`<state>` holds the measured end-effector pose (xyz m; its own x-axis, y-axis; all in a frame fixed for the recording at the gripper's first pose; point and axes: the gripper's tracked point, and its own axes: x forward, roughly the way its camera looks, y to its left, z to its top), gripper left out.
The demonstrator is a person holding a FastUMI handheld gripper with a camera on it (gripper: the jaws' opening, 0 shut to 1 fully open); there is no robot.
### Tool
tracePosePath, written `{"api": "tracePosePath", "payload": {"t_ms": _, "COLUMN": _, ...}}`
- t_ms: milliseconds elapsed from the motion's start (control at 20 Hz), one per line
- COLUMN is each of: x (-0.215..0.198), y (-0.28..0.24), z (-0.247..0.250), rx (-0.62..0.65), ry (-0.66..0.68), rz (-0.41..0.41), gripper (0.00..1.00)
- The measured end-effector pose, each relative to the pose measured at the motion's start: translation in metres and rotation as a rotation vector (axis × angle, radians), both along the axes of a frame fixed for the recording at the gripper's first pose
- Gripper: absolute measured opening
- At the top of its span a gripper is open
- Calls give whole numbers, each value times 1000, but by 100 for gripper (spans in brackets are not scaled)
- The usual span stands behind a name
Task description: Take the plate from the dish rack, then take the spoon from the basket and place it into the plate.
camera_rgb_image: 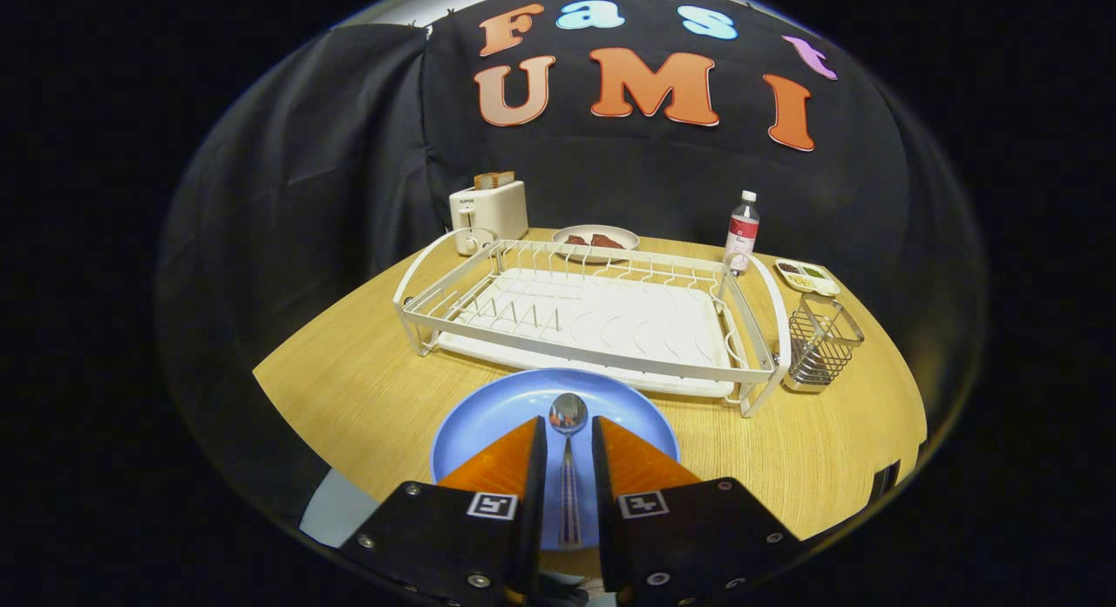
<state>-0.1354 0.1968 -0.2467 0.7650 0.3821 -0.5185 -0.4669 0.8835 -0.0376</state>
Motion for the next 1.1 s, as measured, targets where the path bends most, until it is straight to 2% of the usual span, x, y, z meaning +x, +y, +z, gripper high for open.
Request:
{"api": "tracePosePath", "payload": {"t_ms": 100, "x": 1, "y": -5, "z": 6, "rx": 2, "ry": -3, "rz": -15, "gripper": 41}}
{"api": "tracePosePath", "payload": {"t_ms": 150, "x": 3, "y": -7, "z": 9, "rx": 6, "ry": -7, "rz": -24, "gripper": 44}}
{"api": "tracePosePath", "payload": {"t_ms": 300, "x": 11, "y": -16, "z": 21, "rx": 15, "ry": -20, "rz": -50, "gripper": 73}}
{"api": "tracePosePath", "payload": {"t_ms": 450, "x": 19, "y": -28, "z": 37, "rx": 37, "ry": -31, "rz": -86, "gripper": 94}}
{"api": "tracePosePath", "payload": {"t_ms": 500, "x": 22, "y": -31, "z": 44, "rx": 43, "ry": -38, "rz": -97, "gripper": 98}}
{"api": "tracePosePath", "payload": {"t_ms": 1100, "x": 83, "y": -94, "z": 156, "rx": 60, "ry": -233, "rz": -212, "gripper": 98}}
